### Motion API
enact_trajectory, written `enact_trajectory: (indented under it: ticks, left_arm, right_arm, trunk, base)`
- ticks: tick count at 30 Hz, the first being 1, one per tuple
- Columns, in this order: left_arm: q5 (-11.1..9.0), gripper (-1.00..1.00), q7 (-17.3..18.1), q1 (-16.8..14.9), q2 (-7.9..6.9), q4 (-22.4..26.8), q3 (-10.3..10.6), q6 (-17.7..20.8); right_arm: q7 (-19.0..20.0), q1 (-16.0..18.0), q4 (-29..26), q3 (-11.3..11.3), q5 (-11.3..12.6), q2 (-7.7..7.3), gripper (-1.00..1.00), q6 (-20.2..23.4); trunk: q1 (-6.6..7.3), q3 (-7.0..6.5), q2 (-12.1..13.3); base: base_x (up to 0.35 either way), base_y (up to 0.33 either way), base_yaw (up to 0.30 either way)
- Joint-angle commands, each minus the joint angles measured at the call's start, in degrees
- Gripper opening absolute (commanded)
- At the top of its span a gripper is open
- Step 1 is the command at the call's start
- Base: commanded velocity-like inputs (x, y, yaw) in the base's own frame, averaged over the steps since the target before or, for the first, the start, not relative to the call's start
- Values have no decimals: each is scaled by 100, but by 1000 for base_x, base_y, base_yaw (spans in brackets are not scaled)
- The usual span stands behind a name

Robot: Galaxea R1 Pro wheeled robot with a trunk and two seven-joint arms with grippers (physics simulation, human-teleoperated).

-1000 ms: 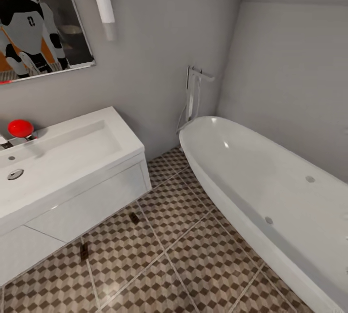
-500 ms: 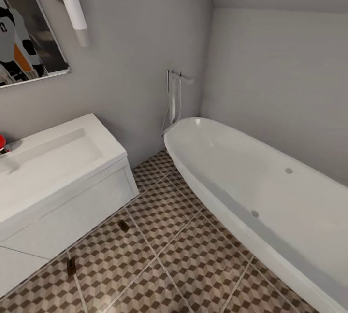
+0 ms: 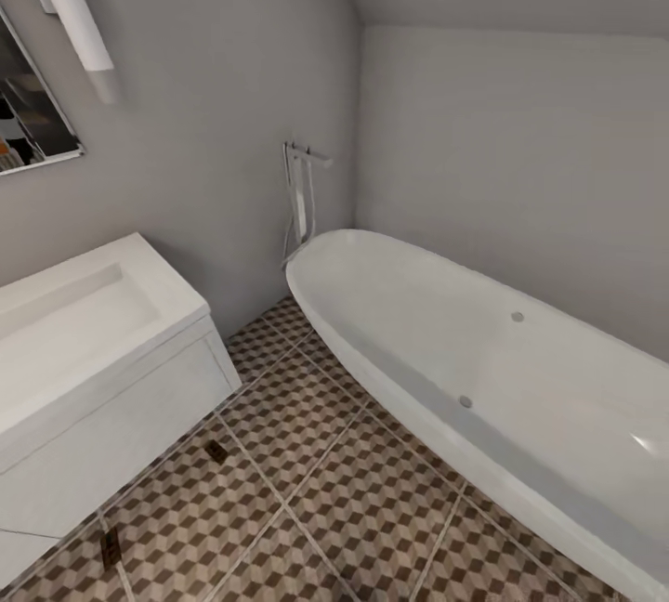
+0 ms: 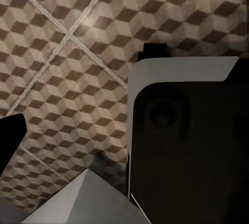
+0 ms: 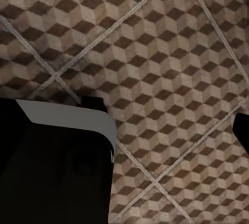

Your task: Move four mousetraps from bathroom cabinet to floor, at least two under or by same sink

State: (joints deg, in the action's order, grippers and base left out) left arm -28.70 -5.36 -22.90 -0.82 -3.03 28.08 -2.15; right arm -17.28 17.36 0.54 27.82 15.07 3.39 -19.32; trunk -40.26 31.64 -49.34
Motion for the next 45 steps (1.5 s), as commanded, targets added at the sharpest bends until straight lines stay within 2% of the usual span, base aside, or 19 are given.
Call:
enact_trajectory:
  ticks: [1, 21, 26, 28, 29, 33, 45]
  left_arm:
    - [-48, 100, -1, -4, 3, -13, 48, -22]
    - [-58, 100, 14, -4, 11, -7, 43, -37]
    - [-56, 100, 29, -3, 171, 30, 36, -52]
    - [-58, 100, 34, -4, 191, 40, 34, -54]
    - [-63, 100, 40, -4, 297, 36, 32, -55]
    - [-64, 100, 42, -4, 357, 16, 30, -52]
    - [-65, 100, 43, -4, 291, 13, 30, -56]
  right_arm:
    - [-12, 4, 7, 48, 51, 3, 100, -19]
    - [-12, 4, 12, 48, 49, -18, 100, -19]
    - [-12, 4, 11, 55, 49, -13, 100, -19]
    - [-12, 4, 9, 56, 49, -10, 100, -19]
    - [-12, 4, 8, 57, 49, -7, 100, -19]
    - [-12, 4, 7, 55, 49, -8, 100, -24]
    - [-12, 4, 7, 52, 49, -8, 100, -144]
  trunk:
    - [-1, -3, -4]
    - [-1, -147, -4]
    - [-1, -183, -4]
    - [-1, -197, -4]
    - [-1, -205, -4]
    - [-1, -233, -4]
    - [-1, -320, -4]
  base:
    - [0, 0, -225]
    - [0, 0, -225]
    - [0, 0, -225]
    - [0, 0, -225]
    - [0, 0, -225]
    - [0, 0, -225]
    - [0, 0, -224]
